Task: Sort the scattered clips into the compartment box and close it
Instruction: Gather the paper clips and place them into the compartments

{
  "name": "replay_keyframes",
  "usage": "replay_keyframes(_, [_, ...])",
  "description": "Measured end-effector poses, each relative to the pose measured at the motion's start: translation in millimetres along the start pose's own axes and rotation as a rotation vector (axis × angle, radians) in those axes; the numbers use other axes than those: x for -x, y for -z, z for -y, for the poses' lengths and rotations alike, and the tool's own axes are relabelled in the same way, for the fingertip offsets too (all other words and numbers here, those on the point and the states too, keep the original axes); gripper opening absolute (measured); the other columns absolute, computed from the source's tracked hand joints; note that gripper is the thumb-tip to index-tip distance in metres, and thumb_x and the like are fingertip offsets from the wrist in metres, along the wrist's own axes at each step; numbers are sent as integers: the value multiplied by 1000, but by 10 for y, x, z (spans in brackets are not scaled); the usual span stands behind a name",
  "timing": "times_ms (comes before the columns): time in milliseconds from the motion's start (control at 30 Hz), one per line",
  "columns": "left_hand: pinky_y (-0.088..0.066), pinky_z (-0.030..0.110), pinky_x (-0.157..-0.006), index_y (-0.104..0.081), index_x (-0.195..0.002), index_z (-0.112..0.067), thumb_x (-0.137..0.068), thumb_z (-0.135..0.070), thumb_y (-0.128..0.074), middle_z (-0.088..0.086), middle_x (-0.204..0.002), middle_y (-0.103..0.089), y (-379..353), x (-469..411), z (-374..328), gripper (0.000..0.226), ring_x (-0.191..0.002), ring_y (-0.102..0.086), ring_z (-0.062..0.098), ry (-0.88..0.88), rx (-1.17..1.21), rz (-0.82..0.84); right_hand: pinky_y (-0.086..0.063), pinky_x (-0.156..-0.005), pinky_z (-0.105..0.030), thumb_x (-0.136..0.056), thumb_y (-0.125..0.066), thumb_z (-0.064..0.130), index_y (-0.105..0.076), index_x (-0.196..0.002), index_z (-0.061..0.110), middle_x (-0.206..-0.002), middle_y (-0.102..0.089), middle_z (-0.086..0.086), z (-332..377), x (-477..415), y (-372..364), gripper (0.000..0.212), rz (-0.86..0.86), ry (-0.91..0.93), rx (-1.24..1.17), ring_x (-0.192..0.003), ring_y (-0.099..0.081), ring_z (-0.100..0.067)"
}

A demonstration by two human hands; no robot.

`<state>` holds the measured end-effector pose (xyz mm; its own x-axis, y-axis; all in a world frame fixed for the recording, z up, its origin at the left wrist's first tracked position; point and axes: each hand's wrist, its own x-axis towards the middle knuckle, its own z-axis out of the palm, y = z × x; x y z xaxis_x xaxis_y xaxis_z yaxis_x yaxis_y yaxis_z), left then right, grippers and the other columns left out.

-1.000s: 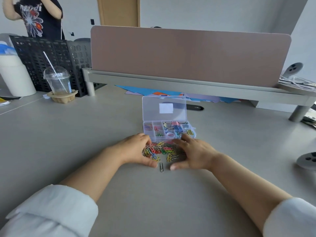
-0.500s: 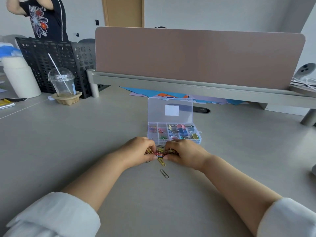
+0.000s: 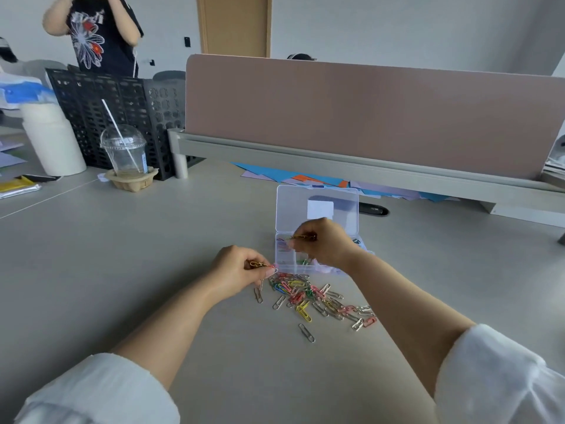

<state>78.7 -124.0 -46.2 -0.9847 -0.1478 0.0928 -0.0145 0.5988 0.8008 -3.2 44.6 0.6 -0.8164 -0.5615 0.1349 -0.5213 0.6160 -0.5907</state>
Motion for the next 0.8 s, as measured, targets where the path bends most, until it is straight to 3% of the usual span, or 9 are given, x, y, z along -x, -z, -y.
replay_keyframes(133, [-44, 23, -58, -63, -61, -32, -77, -26, -73, -15, -39, -60, -24, -14, 30, 20, -42, -50, -3, -1, 34, -16, -44, -44, -10, -84, -66, 23, -62, -75, 13, -57, -57, 2, -7, -183, -134, 15, -3, -106, -83, -42, -52, -3])
replay_keyframes(200, [-46, 25, -60, -63, -61, -33, -76, -25, -73, -15, -39, -60, -36, -33, 47, 20, -45, -51, -1, -1, 60, -26, -44, -40, -6, -83, -67, 20, -62, -77, 10, -56, -58, 1, -15, -210, -172, 13, 13, -140, -125, -41, -54, -2])
replay_keyframes(367, [-48, 26, -63, -63, -61, -34, -75, -23, -75, -10, -43, -60, -47, -59, 102, 20, -50, -57, 8, 4, 85, -41, -50, -54, -9, -81, -69, 12, -70, -91, 2, -80, -72, -15, 20, -248, -151, 15, 12, -90, -69, -50, -59, -8])
replay_keyframes(467, [-47, 22, -59, -64, -63, -33, -76, -21, -74, -10, -46, -60, -46, -63, 89, 20, -46, -55, 1, 2, 99, -28, -55, -78, -27, -80, -69, 11, -72, -94, 4, -96, -74, -14, 45, -282, -117, 17, -22, -69, -6, -77, -67, -23])
replay_keyframes(500, [-46, 22, -58, -64, -64, -32, -76, -21, -73, -11, -45, -60, -45, -67, 89, 20, -46, -54, 0, 5, 102, -21, -53, -81, -27, -80, -67, 12, -72, -96, 5, -99, -73, -13, 51, -300, -108, 18, -28, -60, 23, -85, -67, -25])
replay_keyframes(667, [-45, 19, -57, -64, -64, -32, -77, -19, -72, -9, -49, -60, -37, -54, 73, 21, -44, -52, -3, 16, 129, 7, -41, -75, -18, -82, -63, 13, -71, -101, 10, -109, -71, -8, 81, -385, -103, 21, -24, -74, 96, -98, -64, -22])
replay_keyframes(800, [-43, 16, -54, -65, -65, -31, -78, -19, -72, -10, -44, -59, -33, -54, 70, 19, -44, -51, -3, 18, 129, 20, -41, -76, -18, -83, -59, 8, -72, -99, 10, -110, -71, -6, 89, -427, -113, 21, 8, -86, 105, -99, -63, -21])
